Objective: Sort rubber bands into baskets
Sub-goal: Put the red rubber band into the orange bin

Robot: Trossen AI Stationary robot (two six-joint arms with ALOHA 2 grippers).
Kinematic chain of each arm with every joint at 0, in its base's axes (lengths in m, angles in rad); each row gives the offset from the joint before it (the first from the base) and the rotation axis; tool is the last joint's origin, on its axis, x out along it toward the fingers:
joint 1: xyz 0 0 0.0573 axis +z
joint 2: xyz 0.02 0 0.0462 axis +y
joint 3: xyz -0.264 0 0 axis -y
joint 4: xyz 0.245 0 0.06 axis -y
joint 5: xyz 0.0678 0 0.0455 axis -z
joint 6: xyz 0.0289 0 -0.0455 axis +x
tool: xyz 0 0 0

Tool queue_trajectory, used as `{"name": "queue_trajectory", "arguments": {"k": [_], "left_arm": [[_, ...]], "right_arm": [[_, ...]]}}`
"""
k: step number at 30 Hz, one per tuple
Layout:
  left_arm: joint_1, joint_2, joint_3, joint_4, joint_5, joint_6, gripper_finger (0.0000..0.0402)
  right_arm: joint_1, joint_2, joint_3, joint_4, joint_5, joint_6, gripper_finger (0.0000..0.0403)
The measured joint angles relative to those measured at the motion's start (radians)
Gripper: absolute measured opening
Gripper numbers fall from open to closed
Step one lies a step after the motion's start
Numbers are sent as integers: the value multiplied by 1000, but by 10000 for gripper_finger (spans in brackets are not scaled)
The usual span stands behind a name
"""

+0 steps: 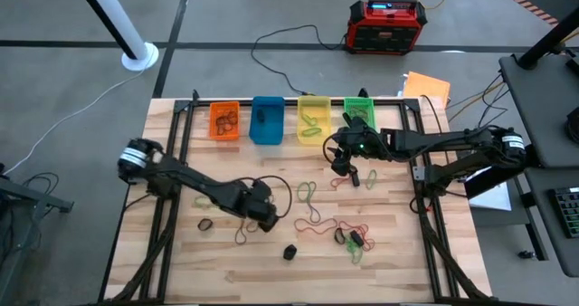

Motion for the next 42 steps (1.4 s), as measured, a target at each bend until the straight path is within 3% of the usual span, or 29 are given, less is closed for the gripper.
{"name": "queue_trajectory", "arguments": {"k": [10,16,20,27,37,42], "left_arm": [[9,75,16,10,33,-51,134],[9,95,16,17,11,-52,131],[8,97,16,21,7,-44,104],[8,99,16,32,5,-5,9],[-14,67,63,-14,-20,52,0],[-20,-25,128,-124,-101,97,0]], "right_arm": [[0,3,-20,21,0,-31,169],[0,6,-100,139,0,-41,166],[-2,5,-132,149,1,-56,168],[-2,5,-137,154,1,-55,169],[-3,5,-137,179,1,-78,155],[-2,5,-137,179,1,-78,146]]}}
